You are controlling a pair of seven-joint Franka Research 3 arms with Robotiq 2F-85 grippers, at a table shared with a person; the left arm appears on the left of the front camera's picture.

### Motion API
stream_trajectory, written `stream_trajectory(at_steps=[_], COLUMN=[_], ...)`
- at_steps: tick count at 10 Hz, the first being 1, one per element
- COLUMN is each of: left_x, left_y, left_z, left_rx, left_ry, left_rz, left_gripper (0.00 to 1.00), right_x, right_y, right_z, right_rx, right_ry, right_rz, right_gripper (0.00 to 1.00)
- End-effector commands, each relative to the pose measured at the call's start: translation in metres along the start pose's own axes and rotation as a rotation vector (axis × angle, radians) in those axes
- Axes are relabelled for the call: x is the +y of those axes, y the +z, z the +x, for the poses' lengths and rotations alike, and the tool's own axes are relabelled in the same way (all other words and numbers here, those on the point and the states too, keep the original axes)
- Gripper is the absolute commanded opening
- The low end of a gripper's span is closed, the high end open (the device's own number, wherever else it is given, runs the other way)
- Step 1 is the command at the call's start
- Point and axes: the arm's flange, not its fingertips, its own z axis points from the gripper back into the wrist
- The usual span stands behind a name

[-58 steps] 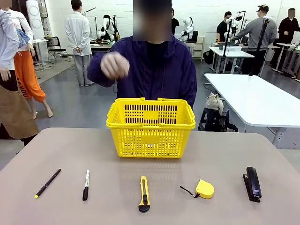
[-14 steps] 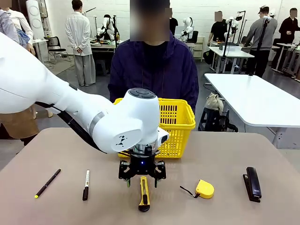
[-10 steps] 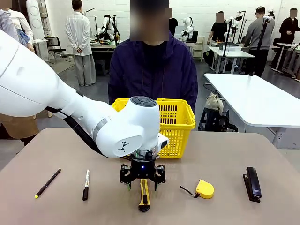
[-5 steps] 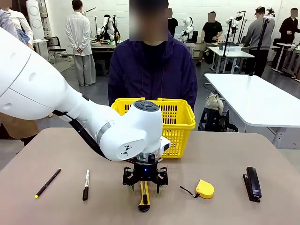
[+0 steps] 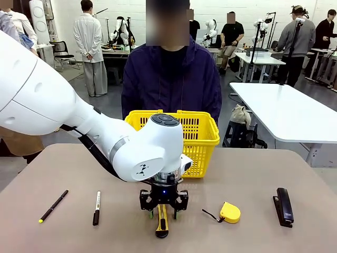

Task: Place the items the person wants into the basket.
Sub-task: Pick up the item the person points to and place it in the Market Basket.

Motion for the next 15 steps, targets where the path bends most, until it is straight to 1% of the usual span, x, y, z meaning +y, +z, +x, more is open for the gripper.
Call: stream_trajectory(at_steps=[1,3,4,5,8,9,10,11,13,15], left_x=[-0.004,-0.004,-0.003,-0.003,0.0,0.006,0.019,0.036,0.055,0.064], left_y=[-0.004,-0.003,-0.003,-0.003,0.003,0.022,0.058,0.107,0.193,0.256], left_z=[0.003,0.002,0.002,0.002,0.003,0.003,-0.002,-0.012,-0.031,-0.034], left_rx=[-0.031,-0.02,-0.018,-0.016,-0.002,0.047,0.041,0.039,0.026,0.022], left_ry=[0.001,0.004,0.006,0.005,-0.011,-0.046,-0.091,-0.162,-0.252,-0.298], left_rz=[-0.009,-0.019,-0.022,-0.021,-0.014,-0.055,-0.081,-0.124,-0.134,-0.124], left_gripper=[0.0,0.0,0.05,0.0,0.0,0.0,0.0,0.0,0.0,0.0], right_x=[-0.001,-0.001,-0.001,-0.001,-0.001,-0.001,-0.001,-0.001,-0.001,-0.001], right_y=[0.0,0.0,0.0,0.0,0.0,0.0,0.0,0.0,0.0,0.0], right_z=[0.001,0.001,0.001,0.001,0.001,0.001,0.001,0.001,0.001,0.001], right_rx=[-0.019,-0.019,-0.019,-0.019,-0.019,-0.019,-0.019,-0.019,-0.019,-0.019], right_ry=[0.012,0.012,0.012,0.012,0.012,0.012,0.012,0.012,0.012,0.012], right_rz=[0.018,0.018,0.018,0.018,0.018,0.018,0.018,0.018,0.018,0.018], right_gripper=[1.0,1.0,1.0,1.0,1.0,1.0,1.0,1.0,1.0,1.0])
